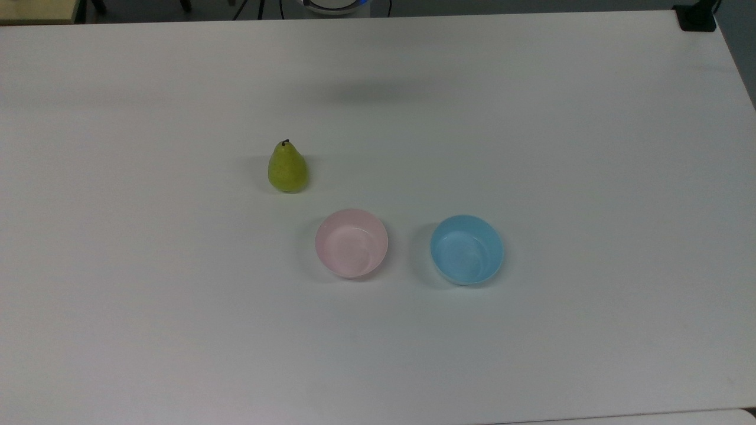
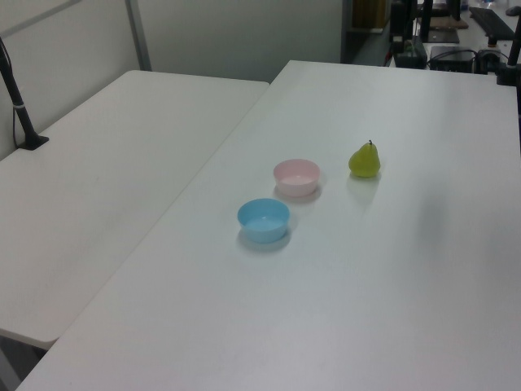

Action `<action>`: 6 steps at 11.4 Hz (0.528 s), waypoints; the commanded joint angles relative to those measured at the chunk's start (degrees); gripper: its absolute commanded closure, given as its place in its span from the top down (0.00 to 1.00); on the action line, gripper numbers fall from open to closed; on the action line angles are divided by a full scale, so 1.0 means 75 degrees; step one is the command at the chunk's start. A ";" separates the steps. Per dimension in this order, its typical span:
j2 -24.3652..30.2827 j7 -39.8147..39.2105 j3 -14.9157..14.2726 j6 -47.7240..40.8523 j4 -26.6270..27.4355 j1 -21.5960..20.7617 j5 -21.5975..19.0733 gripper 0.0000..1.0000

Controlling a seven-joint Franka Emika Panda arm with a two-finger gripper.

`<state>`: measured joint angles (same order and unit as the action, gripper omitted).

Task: Place the pear in the bowl
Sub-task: 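Move the open gripper down over the yellow-green pear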

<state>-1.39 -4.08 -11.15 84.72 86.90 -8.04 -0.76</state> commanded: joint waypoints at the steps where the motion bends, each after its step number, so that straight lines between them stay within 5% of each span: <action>1: -0.0469 -0.0042 -0.0014 0.0526 0.0074 -0.0124 -0.0016 1.00; 6: -0.2050 -0.0474 -0.0013 0.1815 0.0132 -0.0299 0.0299 1.00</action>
<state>-12.26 -4.58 -10.63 95.08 87.72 -8.91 -0.65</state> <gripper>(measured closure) 0.000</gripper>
